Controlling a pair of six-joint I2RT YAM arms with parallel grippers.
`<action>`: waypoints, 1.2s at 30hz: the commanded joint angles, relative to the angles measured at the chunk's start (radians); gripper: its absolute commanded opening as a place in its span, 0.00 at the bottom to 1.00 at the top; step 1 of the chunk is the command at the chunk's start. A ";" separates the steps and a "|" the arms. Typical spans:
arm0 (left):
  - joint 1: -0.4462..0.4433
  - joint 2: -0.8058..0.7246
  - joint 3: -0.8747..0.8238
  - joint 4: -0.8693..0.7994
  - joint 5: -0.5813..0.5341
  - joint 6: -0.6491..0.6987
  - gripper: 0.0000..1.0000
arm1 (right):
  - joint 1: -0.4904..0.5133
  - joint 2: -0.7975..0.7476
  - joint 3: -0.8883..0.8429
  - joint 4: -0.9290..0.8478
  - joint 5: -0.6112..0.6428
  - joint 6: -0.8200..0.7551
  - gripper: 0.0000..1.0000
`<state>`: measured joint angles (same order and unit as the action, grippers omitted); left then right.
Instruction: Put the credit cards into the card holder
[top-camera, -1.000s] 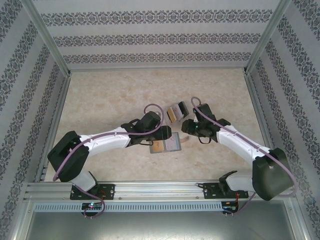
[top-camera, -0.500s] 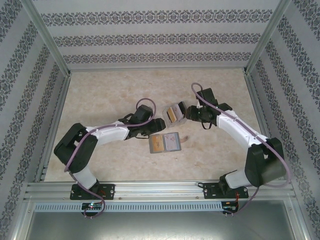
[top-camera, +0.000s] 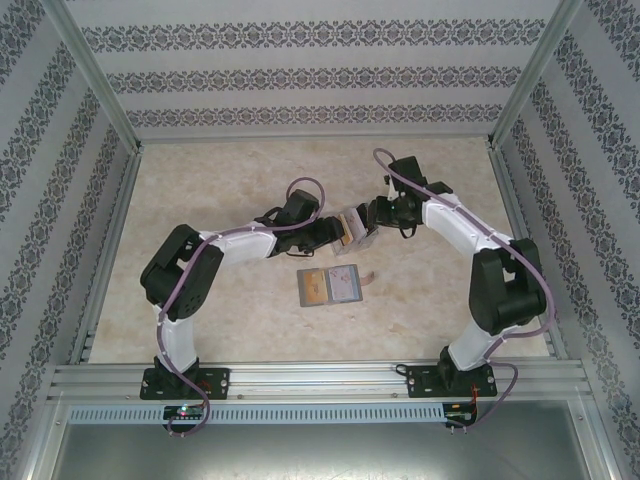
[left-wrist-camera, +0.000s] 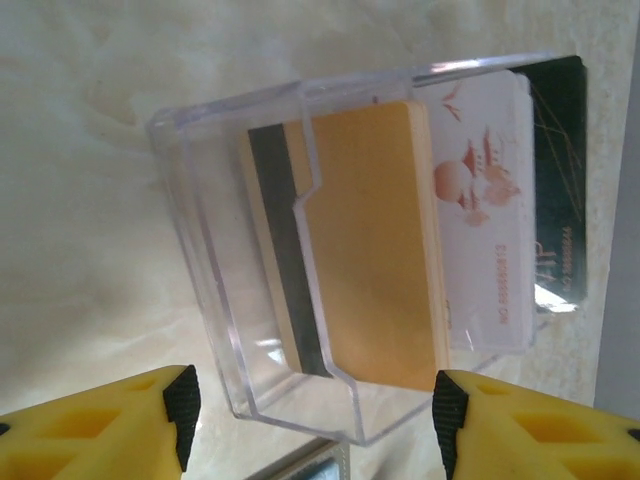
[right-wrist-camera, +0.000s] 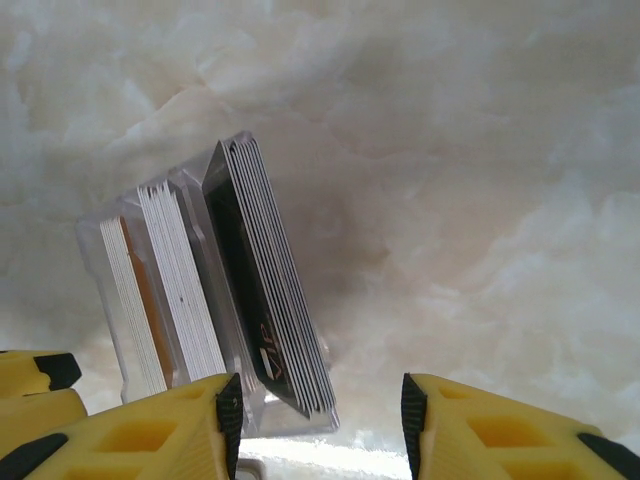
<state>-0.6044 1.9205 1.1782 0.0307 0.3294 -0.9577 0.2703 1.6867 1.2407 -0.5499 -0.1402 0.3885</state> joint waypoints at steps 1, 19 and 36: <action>0.021 0.021 0.016 -0.014 0.006 -0.015 0.64 | -0.012 0.046 0.055 -0.030 -0.051 -0.025 0.47; 0.035 0.094 0.021 0.009 0.038 -0.032 0.61 | -0.009 0.219 0.194 -0.087 -0.026 -0.083 0.48; 0.037 0.092 0.029 -0.031 0.030 -0.013 0.60 | 0.011 0.201 0.224 -0.125 0.137 -0.144 0.49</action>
<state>-0.5804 1.9926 1.1923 0.0422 0.3664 -0.9771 0.2878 1.9244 1.4525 -0.6418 -0.1017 0.2733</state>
